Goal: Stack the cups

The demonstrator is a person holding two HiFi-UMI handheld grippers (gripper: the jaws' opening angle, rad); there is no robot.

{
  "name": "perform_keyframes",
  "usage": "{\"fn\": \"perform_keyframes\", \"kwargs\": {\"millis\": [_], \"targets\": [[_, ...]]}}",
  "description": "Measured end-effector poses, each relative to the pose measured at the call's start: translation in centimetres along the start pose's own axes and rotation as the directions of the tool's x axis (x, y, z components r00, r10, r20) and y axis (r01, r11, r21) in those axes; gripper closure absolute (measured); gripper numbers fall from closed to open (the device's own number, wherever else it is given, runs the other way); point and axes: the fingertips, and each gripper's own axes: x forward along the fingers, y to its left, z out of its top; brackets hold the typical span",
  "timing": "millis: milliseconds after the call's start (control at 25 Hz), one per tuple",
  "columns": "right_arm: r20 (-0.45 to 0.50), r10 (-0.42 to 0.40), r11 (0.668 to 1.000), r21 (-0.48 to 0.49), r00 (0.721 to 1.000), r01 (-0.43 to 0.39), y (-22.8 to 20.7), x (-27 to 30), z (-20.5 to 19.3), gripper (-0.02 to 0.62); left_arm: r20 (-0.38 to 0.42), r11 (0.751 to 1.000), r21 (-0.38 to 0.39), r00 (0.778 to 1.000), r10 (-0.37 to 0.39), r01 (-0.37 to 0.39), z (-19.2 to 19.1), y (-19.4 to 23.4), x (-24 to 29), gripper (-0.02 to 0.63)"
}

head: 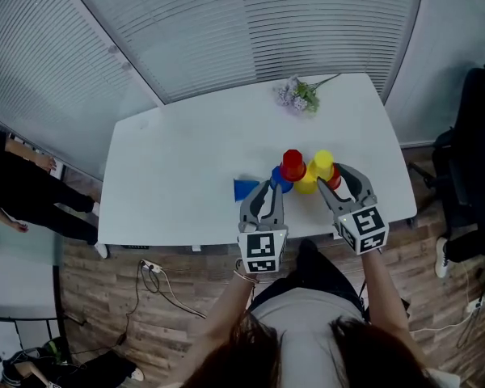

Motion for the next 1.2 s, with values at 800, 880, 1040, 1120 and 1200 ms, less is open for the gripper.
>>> {"fn": "perform_keyframes", "kwargs": {"millis": [800, 880, 1040, 1120, 1200], "targets": [[0.008, 0.102, 0.994, -0.027, 0.995, -0.102, 9.3, -1.3, 0.7, 0.555, -0.024, 0.993, -0.095, 0.997, 0.074, -0.076, -1.3, 4.5, -9.6, 0.580], [0.004, 0.126, 0.992, -0.027, 0.992, -0.126, 10.3, -0.8, 0.6, 0.554, -0.029, 0.992, -0.100, 0.997, 0.073, -0.076, -1.4, 5.0, -10.1, 0.580], [-0.015, 0.185, 0.982, -0.028, 0.983, -0.185, 12.1, 0.5, 0.4, 0.554, -0.037, 0.990, -0.114, 0.996, 0.082, -0.086, -1.4, 6.1, -10.5, 0.580], [-0.027, 0.212, 0.977, -0.031, 0.977, -0.213, 13.0, 1.3, 0.3, 0.553, -0.038, 0.988, -0.123, 0.995, 0.088, -0.092, -1.4, 6.7, -10.5, 0.580], [-0.039, 0.235, 0.971, -0.030, 0.971, -0.236, 13.7, 2.1, 0.1, 0.552, -0.039, 0.987, -0.128, 0.995, 0.093, -0.098, -1.6, 7.3, -10.5, 0.580]]}}
